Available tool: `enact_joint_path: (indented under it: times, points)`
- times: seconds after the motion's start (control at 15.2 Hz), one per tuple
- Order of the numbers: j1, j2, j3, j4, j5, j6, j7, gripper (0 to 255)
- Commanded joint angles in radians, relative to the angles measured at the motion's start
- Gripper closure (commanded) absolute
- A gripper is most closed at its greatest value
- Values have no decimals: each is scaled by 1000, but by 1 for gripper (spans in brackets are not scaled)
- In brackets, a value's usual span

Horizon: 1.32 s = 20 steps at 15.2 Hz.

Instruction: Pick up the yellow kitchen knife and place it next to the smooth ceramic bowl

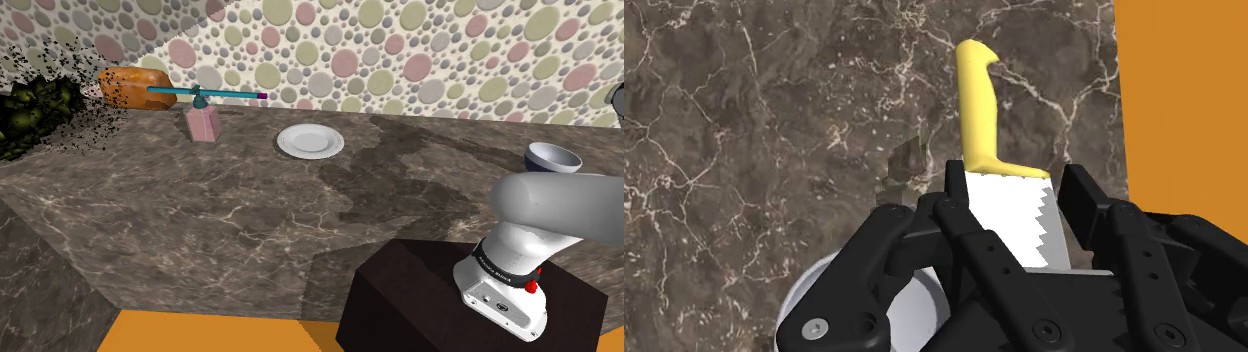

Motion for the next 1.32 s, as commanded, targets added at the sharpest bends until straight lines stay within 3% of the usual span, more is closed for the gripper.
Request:
enact_joint_path:
  times: [0.0,1.25]
  points:
    - [-18,-10,-30,-10,-27,18,-18,255]
    - [12,106,-263,-118,-273,228,155,255]
